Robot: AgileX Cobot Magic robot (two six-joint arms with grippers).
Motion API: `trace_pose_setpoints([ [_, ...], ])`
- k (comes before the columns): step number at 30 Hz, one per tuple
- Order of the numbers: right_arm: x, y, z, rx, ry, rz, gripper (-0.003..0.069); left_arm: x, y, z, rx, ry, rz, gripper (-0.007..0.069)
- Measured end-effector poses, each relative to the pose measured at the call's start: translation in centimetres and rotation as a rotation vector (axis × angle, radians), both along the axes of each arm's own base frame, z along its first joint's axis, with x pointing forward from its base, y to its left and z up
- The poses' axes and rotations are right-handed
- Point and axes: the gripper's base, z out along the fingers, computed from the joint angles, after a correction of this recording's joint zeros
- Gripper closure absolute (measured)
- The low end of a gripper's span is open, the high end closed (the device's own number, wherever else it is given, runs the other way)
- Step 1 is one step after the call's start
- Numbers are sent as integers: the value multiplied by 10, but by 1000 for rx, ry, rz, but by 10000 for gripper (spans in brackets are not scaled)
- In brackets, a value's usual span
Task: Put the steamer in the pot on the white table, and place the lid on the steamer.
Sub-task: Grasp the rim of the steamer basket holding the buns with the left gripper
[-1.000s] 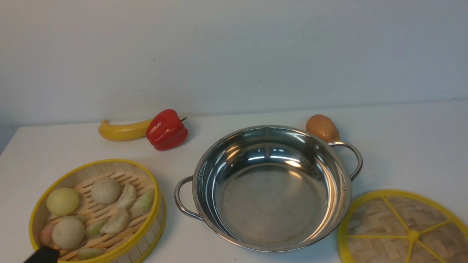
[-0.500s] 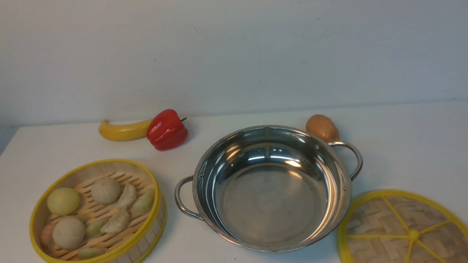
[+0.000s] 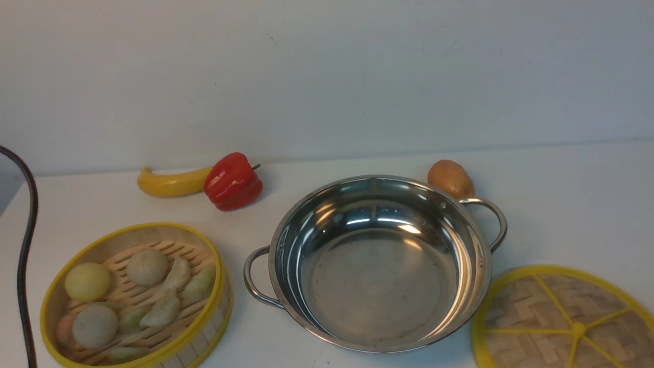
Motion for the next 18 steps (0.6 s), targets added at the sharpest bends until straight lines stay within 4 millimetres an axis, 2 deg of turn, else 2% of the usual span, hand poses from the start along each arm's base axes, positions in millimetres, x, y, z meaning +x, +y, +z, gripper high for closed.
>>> trace_pose_setpoints([
  [4,1,13,-12,-34,144,146,410,14,12,-7,34,99,133,384],
  [9,-1,25,-27,-49,324,302,410,20,13,-13,26,133,149,404],
  [13,-4,30,-34,-93,389,358,410,23,15,-3,43,108,149,434],
  [18,-5,33,-36,-110,410,386,410,32,24,40,188,0,110,468],
])
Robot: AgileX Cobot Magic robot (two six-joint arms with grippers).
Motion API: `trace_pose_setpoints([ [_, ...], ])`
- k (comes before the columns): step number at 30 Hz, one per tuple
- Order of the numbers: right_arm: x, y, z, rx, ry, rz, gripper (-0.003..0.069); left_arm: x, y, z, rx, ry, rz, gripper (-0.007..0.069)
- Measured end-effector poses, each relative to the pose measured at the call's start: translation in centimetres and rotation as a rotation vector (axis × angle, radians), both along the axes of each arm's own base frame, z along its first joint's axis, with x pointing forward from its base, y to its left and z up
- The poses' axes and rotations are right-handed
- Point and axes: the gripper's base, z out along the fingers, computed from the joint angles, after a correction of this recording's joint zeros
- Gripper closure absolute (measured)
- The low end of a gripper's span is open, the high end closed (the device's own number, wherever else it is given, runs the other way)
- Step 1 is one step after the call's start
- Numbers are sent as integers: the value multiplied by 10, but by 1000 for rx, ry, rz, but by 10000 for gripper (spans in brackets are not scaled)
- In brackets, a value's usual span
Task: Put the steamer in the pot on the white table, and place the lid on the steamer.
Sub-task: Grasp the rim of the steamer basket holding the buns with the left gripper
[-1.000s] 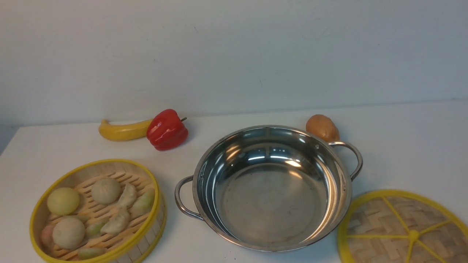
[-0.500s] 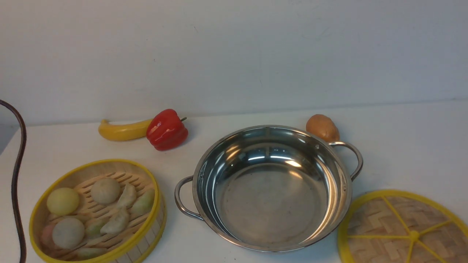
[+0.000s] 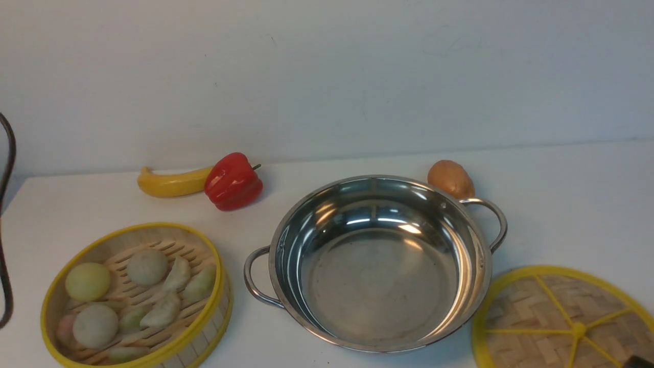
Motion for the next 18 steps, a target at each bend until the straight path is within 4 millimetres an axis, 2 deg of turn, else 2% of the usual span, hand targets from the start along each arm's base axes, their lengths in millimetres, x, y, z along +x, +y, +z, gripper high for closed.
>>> trace_pose_setpoints([
  [4,0,1,0,-2,0,8,410,15,-11,50,-29,-198,-194,471],
  [6,-1,1,0,-2,0,16,410,19,-20,71,-97,-304,-303,471],
  [9,-2,3,0,-4,0,41,410,26,-47,94,-300,-441,-599,471],
  [10,-3,4,0,-4,0,51,410,28,-62,96,-390,-449,-758,470],
  [12,-4,5,0,-5,0,65,410,29,-82,94,-509,-409,-965,467],
  [14,-4,5,0,-6,0,76,410,28,-99,85,-568,-286,-1149,467],
  [15,-5,6,0,-6,0,81,410,28,-107,75,-611,-171,-1225,465],
  [18,-6,7,0,-7,1,99,410,27,-110,48,-693,113,-1221,449],
])
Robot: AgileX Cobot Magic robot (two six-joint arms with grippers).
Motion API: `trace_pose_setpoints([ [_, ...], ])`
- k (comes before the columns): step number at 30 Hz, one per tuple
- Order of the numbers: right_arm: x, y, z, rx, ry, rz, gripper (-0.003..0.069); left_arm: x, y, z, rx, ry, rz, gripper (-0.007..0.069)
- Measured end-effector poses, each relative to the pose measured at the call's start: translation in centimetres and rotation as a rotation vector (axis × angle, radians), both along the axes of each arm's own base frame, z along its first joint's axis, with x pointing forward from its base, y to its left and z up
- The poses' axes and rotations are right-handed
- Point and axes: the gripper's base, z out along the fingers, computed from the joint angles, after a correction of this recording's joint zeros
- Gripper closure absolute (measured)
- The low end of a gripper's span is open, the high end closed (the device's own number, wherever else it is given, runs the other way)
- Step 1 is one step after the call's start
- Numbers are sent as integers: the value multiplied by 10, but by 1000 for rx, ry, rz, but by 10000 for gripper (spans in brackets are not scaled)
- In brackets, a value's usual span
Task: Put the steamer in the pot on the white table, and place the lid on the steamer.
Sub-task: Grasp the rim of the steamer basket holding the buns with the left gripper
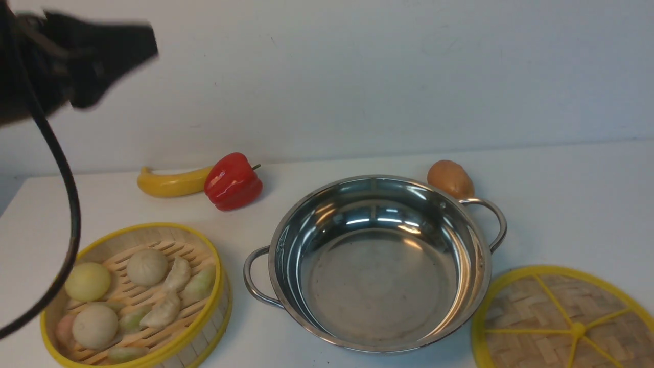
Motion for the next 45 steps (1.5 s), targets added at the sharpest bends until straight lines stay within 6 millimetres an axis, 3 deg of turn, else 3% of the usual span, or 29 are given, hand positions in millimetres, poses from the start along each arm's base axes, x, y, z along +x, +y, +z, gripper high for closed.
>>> trace_pose_setpoints([
  [2,-1,1,0,0,1,15,410,1,16,-32,177,289,94,426],
  [5,-1,2,0,0,2,24,410,2,46,-52,345,482,348,398],
  [8,-2,2,0,0,2,34,410,2,80,-57,421,538,666,371],
  [12,-4,4,0,-3,2,58,410,6,105,-66,456,586,831,365],
  [25,-11,10,-4,-32,27,167,410,63,124,-152,415,877,657,363],
  [45,-12,11,-6,-43,56,181,410,82,128,-197,403,985,601,363],
])
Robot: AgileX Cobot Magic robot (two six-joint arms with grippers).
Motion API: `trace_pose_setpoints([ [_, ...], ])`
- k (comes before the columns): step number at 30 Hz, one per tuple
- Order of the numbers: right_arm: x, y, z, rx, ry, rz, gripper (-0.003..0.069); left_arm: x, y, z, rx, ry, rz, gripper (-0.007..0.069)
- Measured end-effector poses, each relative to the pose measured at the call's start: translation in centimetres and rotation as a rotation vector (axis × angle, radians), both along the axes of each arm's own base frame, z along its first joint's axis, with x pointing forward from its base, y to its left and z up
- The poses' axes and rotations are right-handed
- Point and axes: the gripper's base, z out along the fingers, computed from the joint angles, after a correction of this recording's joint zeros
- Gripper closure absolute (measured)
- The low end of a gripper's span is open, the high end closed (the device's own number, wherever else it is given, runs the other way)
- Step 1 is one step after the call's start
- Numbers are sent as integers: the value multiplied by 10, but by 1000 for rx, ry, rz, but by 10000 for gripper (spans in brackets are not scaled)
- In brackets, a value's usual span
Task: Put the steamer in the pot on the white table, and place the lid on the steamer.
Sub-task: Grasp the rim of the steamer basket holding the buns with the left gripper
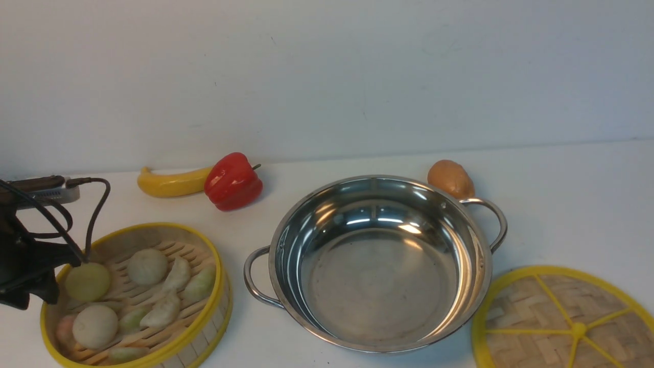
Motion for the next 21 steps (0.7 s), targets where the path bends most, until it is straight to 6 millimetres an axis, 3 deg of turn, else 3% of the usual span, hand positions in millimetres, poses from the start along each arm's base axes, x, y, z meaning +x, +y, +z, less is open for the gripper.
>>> trace_pose_setpoints([
  [14,0,0,0,9,17,-1,410,10,3,-30,-12,39,1,367],
  [18,0,0,0,9,17,-1,410,11,4,-30,-6,26,1,416],
  [21,0,0,0,9,17,-1,410,12,4,-30,-3,16,3,533],
])
